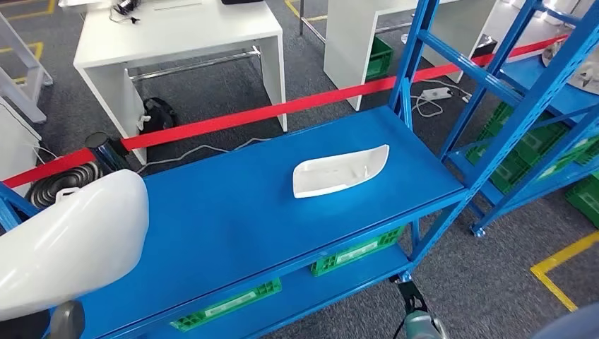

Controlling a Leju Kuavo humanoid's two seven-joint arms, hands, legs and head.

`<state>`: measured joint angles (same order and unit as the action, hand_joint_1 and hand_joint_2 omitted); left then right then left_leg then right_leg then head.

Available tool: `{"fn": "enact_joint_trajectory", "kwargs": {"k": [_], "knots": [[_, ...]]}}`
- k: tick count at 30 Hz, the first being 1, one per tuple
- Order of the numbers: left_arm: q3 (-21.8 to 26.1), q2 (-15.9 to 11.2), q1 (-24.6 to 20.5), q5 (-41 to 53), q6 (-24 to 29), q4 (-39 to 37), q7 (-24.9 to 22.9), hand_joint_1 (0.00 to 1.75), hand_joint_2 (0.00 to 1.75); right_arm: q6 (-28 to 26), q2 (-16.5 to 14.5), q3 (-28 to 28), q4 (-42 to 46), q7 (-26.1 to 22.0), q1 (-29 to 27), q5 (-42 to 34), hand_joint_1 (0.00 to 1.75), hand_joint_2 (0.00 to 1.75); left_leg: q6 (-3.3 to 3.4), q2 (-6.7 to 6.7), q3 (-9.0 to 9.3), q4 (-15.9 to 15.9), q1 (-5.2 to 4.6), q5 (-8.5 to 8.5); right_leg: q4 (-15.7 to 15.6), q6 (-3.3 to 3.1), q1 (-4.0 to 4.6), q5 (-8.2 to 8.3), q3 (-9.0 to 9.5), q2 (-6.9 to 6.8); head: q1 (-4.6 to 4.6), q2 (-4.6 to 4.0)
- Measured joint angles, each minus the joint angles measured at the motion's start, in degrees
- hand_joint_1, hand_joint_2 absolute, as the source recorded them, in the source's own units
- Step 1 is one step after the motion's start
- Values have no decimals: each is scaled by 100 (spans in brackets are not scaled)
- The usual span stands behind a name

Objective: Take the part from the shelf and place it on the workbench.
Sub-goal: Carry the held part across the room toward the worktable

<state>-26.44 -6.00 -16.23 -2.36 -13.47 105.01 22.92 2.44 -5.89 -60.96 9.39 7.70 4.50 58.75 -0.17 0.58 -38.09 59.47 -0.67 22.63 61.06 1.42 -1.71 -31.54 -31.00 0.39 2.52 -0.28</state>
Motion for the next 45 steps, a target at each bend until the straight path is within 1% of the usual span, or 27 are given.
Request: {"fn": "enact_joint_trajectory", "kwargs": {"k": [3, 5, 7, 8, 9, 10, 11, 12, 14, 16, 18, 19, 22, 23, 24, 25, 27, 29, 31, 33, 35, 37, 38, 39, 41, 43, 45], "knots": [[44, -56, 69, 17, 1, 31, 1, 175, 175, 2, 3, 0, 1, 1, 14, 15, 0, 0, -112, 6, -52, 39, 13, 43, -20, -177, -4, 92, -91, -26, -6, 0], [67, -92, 101, 24, 2, 43, 4, 175, 175, 2, 5, 0, 1, 2, 15, 20, 0, 0, -182, -8, -187, 391, 38, 452, -52, -255, -12, 205, -190, -56, -16, 0], [77, -117, 121, 28, 2, 48, 5, 175, 175, 1, 11, 0, 1, 2, 14, 22, 0, 0, -233, -18, -374, 1112, 58, 1017, -59, -274, -6, 319, -319, -68, -23, 0], [79, -128, 133, 28, 3, 47, 4, 175, 175, 1, 13, 0, 1, 2, 13, 22, 0, 0, -246, -19, -416, 1437, 65, 1176, -57, -273, -2, 375, -394, -75, -23, 0], [80, -135, 145, 29, 4, 46, 3, 175, 175, 1, 14, 0, 1, 1, 13, 24, 0, 0, -245, -20, -370, 1592, 68, 1202, -55, -268, 3, 428, -461, -83, -24, 0], [81, -143, 154, 31, 8, 46, 1, 175, 175, 2, 14, 0, 1, 0, 13, 29, 0, 0, -235, -20, -231, 1557, 69, 1133, -53, -261, 7, 480, -524, -89, -23, 0], [86, -150, 161, 36, 14, 48, -1, 175, 175, 2, 14, 1, 1, -1, 14, 38, 0, 0, -213, -19, 16, 1308, 67, 1011, -52, -249, 11, 531, -580, -92, -23, 0], [97, -157, 172, 40, 19, 56, 4, 175, 175, 1, 14, 2, 1, -2, 15, 52, 0, 0, -182, -19, 342, 916, 64, 912, -50, -235, 12, 580, -621, -93, -22, 0], [141, -178, 227, 45, 26, 82, 43, 175, 175, -2, 18, 6, 1, 6, 13, 84, 0, 0, -123, -20, 931, 127, 32, 886, -59, -179, 14, 670, -668, -88, -16, 0], [201, -210, 330, 40, 27, 92, 118, 175, 175, -4, 34, 17, 1, 41, 10, 127, 0, 0, -75, -22, 1113, -194, -15, 915, -105, -101, -1, 763, -659, -84, -25, 0], [244, -237, 444, 35, 27, 70, 188, 175, 175, -2, 59, 38, 0, 94, -1, 177, 0, 0, 2, -36, 1050, -246, -20, 806, -136, -24, -14, 802, -662, -73, -42, 0], [259, -242, 501, 35, 27, 53, 216, 175, 175, -1, 77, 48, 0, 115, -12, 207, 0, 0, 56, -47, 1008, -273, -10, 737, -62, 1, -11, 691, -698, -63, -42, 0], [321, -231, 708, 31, 52, -8, 293, 175, 175, 11, 173, 79, 1, 157, -31, 315, 0, 0, 156, -73, 808, -286, 3, 529, 816, 31, 20, -98, -967, -42, -37, 0], [343, -225, 774, 27, 68, -30, 311, 175, 175, 16, 206, 91, 1, 174, -33, 342, 0, 0, 161, -78, 718, -262, -3, 469, 1172, 39, 33, -273, -1044, -40, -35, 0], [359, -220, 826, 21, 82, -50, 322, 175, 175, 20, 236, 102, 1, 189, -36, 362, 0, 0, 163, -83, 620, -232, -7, 416, 1395, 43, 42, -309, -1054, -39, -36, 0], [373, -215, 869, 17, 90, -67, 329, 175, 175, 23, 259, 111, 1, 201, -39, 373, 0, 0, 159, -86, 518, -194, -9, 368, 1420, 42, 48, -225, -959, -39, -36, 0], [394, -211, 931, 11, 95, -88, 334, 175, 175, 27, 299, 126, 1, 207, -39, 381, 0, 0, 132, -86, 329, -96, -9, 292, 857, 20, 52, 34, -460, -41, -34, 0], [413, -210, 962, 11, 95, -97, 333, 175, 175, 31, 327, 146, 3, 208, -28, 381, 0, 0, 80, -84, 196, -9, -21, 230, 133, -36, 79, 42, 32, -36, -32, 0], [435, -207, 979, 12, 95, -101, 338, 175, 175, 37, 344, 172, 5, 221, -25, 386, 0, 0, 16, -81, 159, 15, -27, 162, -123, -114, 109, -30, 146, -26, -29, 0], [469, -202, 1003, 42, 103, -103, 344, 175, 175, 50, 351, 186, 5, 250, -27, 387, 0, 0, -52, -72, 131, 9, -24, 109, -144, -200, 93, 63, 71, -42, -31, 0], [503, -195, 1024, 97, 120, -104, 351, 175, 175, 63, 361, 188, 7, 270, -22, 369, 0, 0, -122, -61, 3, 197, -9, 368, -178, -278, 64, 205, -50, -72, -42, 0], [527, -186, 1035, 147, 127, -112, 364, 175, 175, 73, 372, 188, 7, 257, -24, 341, 0, 0, -189, -58, -176, 785, 35, 937, -186, -307, 54, 344, -211, -88, -51, 0], [535, -181, 1037, 165, 128, -121, 370, 175, 175, 77, 376, 188, 7, 238, -27, 332, 0, 0, -218, -58, -241, 1143, 56, 1148, -183, -304, 54, 413, -295, -95, -54, 0], [541, -176, 1040, 192, 128, -132, 369, 175, 175, 81, 384, 188, 7, 218, -29, 329, 0, 0, -240, -58, -255, 1427, 74, 1230, -180, -297, 54, 484, -386, -101, -53, 0], [545, -169, 1037, 282, 127, -149, 334, 175, 175, 89, 397, 188, 7, 179, -27, 346, 0, 0, -252, -58, -21, 1467, 97, 1026, -177, -272, 54, 626, -552, -111, -53, 0], [540, -164, 1006, 408, 126, -150, 275, 175, 175, 97, 403, 193, 7, 115, -21, 373, 0, 0, -224, -56, 593, 772, 101, 831, -173, -232, 56, 764, -687, -110, -51, 0], [531, -146, 928, 436, 110, -163, 251, 175, 175, 89, 406, 200, 7, 64, -16, 379, 0, 0, -166, -45, 1137, 0, 69, 924, -181, -166, 57, 895, -755, -105, -45, 0]]}}
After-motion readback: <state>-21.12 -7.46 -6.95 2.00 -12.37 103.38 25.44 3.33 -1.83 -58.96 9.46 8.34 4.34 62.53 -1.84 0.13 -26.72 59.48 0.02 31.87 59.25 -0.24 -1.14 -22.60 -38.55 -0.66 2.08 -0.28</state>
